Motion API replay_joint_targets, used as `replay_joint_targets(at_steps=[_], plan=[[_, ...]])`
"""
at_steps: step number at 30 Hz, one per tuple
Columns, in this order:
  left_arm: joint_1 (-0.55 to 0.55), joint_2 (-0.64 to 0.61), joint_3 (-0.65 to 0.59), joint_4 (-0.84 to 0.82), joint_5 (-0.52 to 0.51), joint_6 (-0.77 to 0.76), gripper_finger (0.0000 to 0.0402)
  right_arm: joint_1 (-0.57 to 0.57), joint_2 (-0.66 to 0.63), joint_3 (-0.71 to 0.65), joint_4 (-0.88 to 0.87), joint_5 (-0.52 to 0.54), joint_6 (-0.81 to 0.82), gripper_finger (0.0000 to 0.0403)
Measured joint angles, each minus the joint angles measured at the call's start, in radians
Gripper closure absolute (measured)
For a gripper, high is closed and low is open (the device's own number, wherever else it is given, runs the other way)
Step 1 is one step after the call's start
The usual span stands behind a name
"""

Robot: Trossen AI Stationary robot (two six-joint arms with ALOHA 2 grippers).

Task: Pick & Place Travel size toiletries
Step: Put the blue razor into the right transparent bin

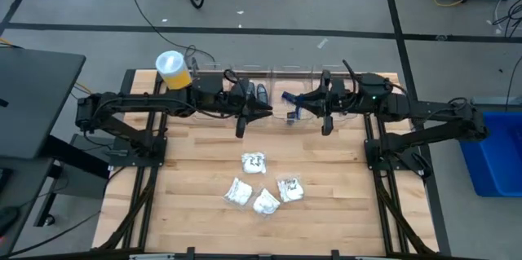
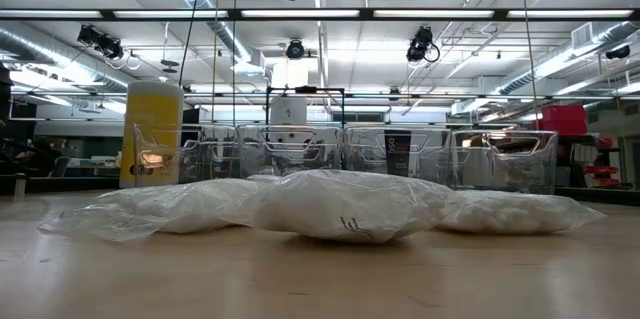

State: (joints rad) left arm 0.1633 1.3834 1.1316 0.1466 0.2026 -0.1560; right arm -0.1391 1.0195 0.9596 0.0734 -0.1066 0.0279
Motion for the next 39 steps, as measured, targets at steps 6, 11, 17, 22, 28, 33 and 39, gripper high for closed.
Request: replay_joint_targets(at_steps=[6, 11, 17, 22, 28, 33, 39], plan=[[0.030, -0.035, 0.001, -0.028, 0.023, 0.000, 0.0359, -0.032, -0.082, 0.000, -0.104, 0.000, -0.020, 0.0358], [0.049, -0.072, 0.001, -0.089, -0.003, 0.028, 0.0389, -0.063, -0.142, 0.000, -0.200, 0.000, -0.021, 0.0358], [0.073, -0.102, 0.001, -0.111, -0.017, 0.037, 0.0391, -0.091, -0.182, 0.000, -0.273, 0.000, -0.036, 0.0358], [0.086, -0.113, 0.001, -0.114, -0.022, 0.043, 0.0391, -0.117, -0.198, 0.000, -0.303, 0.000, -0.036, 0.0358], [0.087, -0.130, 0.001, -0.125, -0.051, 0.053, 0.0394, -0.144, -0.201, 0.000, -0.324, 0.000, -0.036, 0.0358], [0.087, -0.141, 0.000, -0.147, -0.056, 0.061, 0.0397, -0.163, -0.201, 0.000, -0.325, 0.000, -0.029, 0.0358], [0.088, -0.147, 0.000, -0.162, -0.041, 0.079, 0.0397, -0.169, -0.201, 0.000, -0.342, 0.064, -0.013, 0.0358]])
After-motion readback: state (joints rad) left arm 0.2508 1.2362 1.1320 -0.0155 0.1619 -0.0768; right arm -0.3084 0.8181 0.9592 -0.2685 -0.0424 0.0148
